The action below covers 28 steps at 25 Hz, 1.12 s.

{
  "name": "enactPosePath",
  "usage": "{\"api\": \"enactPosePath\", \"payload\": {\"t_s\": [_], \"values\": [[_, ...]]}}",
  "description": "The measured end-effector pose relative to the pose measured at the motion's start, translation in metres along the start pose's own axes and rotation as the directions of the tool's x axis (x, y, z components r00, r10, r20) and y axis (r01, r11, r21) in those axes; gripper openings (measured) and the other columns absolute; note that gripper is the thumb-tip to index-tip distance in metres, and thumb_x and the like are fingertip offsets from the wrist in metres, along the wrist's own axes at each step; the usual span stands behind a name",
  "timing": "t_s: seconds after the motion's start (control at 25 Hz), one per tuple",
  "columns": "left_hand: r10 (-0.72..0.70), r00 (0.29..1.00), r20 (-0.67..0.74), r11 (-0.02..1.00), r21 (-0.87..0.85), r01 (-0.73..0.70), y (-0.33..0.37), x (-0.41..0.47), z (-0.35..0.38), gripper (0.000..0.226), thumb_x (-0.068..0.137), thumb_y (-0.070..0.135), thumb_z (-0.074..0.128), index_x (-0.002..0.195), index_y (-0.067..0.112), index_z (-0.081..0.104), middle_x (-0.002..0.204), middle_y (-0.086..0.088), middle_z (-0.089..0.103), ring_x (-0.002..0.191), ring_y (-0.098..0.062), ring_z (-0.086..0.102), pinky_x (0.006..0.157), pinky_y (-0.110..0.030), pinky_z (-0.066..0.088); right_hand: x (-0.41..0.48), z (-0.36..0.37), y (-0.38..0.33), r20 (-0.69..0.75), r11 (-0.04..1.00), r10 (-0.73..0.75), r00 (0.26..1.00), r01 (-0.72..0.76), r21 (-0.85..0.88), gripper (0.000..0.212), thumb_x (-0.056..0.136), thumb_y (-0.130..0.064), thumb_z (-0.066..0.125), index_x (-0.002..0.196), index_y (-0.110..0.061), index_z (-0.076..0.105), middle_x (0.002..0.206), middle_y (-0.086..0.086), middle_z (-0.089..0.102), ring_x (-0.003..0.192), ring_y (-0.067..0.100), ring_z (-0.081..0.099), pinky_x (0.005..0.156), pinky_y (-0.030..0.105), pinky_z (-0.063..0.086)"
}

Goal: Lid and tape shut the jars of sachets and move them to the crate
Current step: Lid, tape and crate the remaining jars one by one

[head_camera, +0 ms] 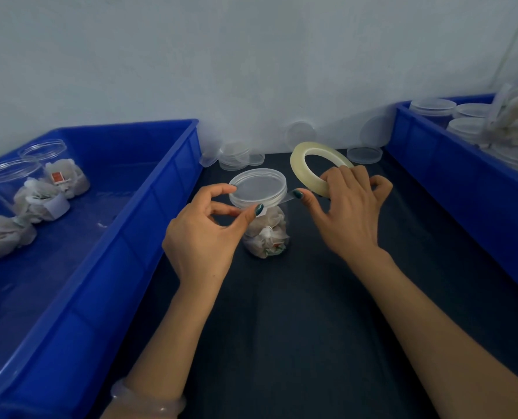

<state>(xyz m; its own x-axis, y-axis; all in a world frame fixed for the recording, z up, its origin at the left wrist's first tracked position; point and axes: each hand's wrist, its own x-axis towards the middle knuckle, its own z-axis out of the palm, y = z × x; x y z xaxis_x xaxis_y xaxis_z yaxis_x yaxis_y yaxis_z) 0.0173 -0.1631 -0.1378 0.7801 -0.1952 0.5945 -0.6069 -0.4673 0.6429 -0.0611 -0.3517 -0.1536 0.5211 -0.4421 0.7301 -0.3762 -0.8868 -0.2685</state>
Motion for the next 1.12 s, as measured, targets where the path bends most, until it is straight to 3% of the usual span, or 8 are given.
{"api": "enactPosePath", "payload": {"t_s": [0.2,0.36,0.48,0.6,0.68,0.76,0.88,1.12], "values": [[-0.061,0.994,0.092,0.989,-0.127,0.073,-0.006,0.005,0.000,0.056,0.062,0.080,0.059,0.107,0.048,0.062,0.072,0.028,0.065,0.074,0.007,0.060,0.059,-0.023,0.042,0.000,-0.002,0.001,-0.002,1.000,-0.008,1.000,0.008,0.018,0.058,0.093,-0.068,0.031,0.091,-0.016,0.057,0.093,0.000,0.059,0.093,0.022,0.049,0.086,0.039,0.023],[-0.064,0.987,0.150,0.955,-0.279,0.104,-0.015,0.009,0.001,0.051,0.067,0.066,0.069,0.112,0.041,0.064,0.081,0.021,0.068,0.068,-0.002,0.059,0.063,-0.022,0.050,-0.002,-0.003,0.000,-0.010,0.999,-0.011,1.000,0.011,0.040,0.057,0.093,-0.067,0.031,0.090,-0.016,0.056,0.091,0.000,0.058,0.091,0.022,0.049,0.085,0.039,0.023],[-0.086,0.991,0.100,0.931,-0.346,0.115,-0.018,0.012,-0.001,0.055,0.074,0.058,0.067,0.121,0.031,0.063,0.099,0.017,0.063,0.072,0.000,0.057,0.068,-0.015,0.048,-0.002,-0.003,0.000,-0.014,0.999,-0.006,1.000,0.007,0.050,0.056,0.093,-0.067,0.032,0.089,-0.016,0.056,0.088,-0.002,0.055,0.089,0.021,0.048,0.084,0.038,0.023],[0.069,0.996,0.052,0.971,-0.231,-0.055,-0.008,0.013,0.000,0.059,0.085,0.067,0.057,0.128,0.028,0.058,0.123,0.012,0.054,0.106,-0.006,0.056,0.088,-0.026,0.049,-0.002,-0.004,0.000,-0.014,0.998,-0.009,1.000,0.010,0.061,0.056,0.093,-0.068,0.032,0.088,-0.017,0.055,0.087,-0.006,0.050,0.088,0.018,0.046,0.084,0.038,0.023],[0.161,0.969,0.187,0.986,-0.068,-0.150,0.009,0.014,0.008,0.072,0.079,0.078,0.050,0.135,0.032,0.053,0.139,0.007,0.048,0.128,-0.013,0.045,0.100,-0.034,0.045,-0.001,-0.005,0.000,0.004,0.999,-0.013,1.000,0.013,0.051,0.055,0.092,-0.068,0.033,0.089,-0.018,0.055,0.087,-0.007,0.049,0.087,0.016,0.044,0.083,0.038,0.023],[0.101,0.947,0.304,0.990,0.065,-0.126,0.025,0.016,0.020,0.090,0.071,0.087,0.047,0.144,0.034,0.043,0.154,0.001,0.035,0.141,-0.019,0.035,0.105,-0.043,0.042,-0.002,-0.006,-0.001,0.013,0.999,-0.029,1.000,0.028,0.043,0.050,0.091,-0.063,0.037,0.090,-0.017,0.056,0.087,-0.004,0.052,0.086,0.018,0.045,0.081,0.038,0.022],[0.037,0.949,0.312,0.991,0.108,-0.074,0.035,0.019,0.035,0.099,0.068,0.086,0.053,0.148,0.029,0.037,0.154,-0.001,0.036,0.140,-0.020,0.035,0.101,-0.045,0.046,-0.002,-0.007,0.003,0.014,0.999,-0.045,0.999,0.045,0.022,0.039,0.093,-0.053,0.048,0.091,-0.015,0.057,0.088,-0.002,0.053,0.087,0.021,0.046,0.079,0.037,0.020],[0.122,0.951,0.286,0.989,0.044,-0.140,0.020,0.028,0.041,0.086,0.075,0.066,0.069,0.144,0.021,0.046,0.144,-0.001,0.049,0.131,-0.018,0.045,0.096,-0.028,0.039,-0.001,-0.009,0.008,0.079,0.996,-0.082,0.993,0.078,0.053,0.041,0.099,-0.049,0.033,0.094,-0.017,0.058,0.090,-0.008,0.047,0.089,0.018,0.046,0.077,0.035,0.019]]}}
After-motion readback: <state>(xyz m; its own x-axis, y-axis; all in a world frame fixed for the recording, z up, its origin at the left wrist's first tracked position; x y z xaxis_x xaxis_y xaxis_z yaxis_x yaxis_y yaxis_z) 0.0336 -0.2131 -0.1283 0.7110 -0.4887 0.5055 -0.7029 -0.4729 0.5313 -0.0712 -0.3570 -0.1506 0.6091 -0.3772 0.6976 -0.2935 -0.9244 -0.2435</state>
